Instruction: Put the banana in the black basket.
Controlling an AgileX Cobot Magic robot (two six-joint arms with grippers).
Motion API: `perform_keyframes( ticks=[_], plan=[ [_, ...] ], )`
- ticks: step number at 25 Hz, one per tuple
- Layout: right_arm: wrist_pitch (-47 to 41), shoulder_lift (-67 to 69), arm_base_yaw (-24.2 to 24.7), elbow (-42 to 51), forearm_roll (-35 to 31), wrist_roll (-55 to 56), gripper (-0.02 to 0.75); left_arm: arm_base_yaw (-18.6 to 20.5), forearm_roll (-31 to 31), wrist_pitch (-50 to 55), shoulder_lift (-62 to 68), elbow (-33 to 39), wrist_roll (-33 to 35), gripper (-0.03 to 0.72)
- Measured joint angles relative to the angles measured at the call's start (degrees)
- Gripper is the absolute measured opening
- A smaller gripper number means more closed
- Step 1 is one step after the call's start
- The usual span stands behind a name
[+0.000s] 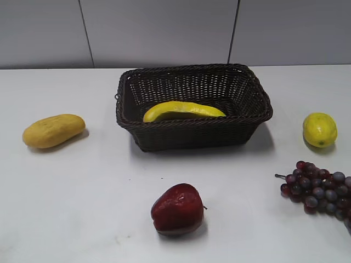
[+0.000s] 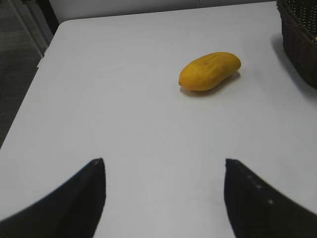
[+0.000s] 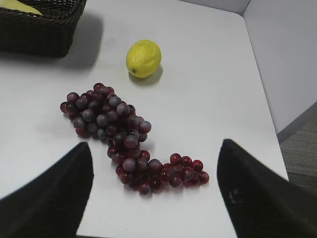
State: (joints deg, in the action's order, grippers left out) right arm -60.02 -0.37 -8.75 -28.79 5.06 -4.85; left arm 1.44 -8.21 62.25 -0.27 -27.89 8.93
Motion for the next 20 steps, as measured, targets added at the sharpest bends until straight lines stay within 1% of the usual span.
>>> perform_keyframes(
  ticks=[20],
  plan=[
    [0.0, 0.0, 0.0, 0.0, -0.1, 0.0, 0.593, 0.0, 0.0, 0.0, 0.0, 0.0, 0.0, 0.516]
  ],
)
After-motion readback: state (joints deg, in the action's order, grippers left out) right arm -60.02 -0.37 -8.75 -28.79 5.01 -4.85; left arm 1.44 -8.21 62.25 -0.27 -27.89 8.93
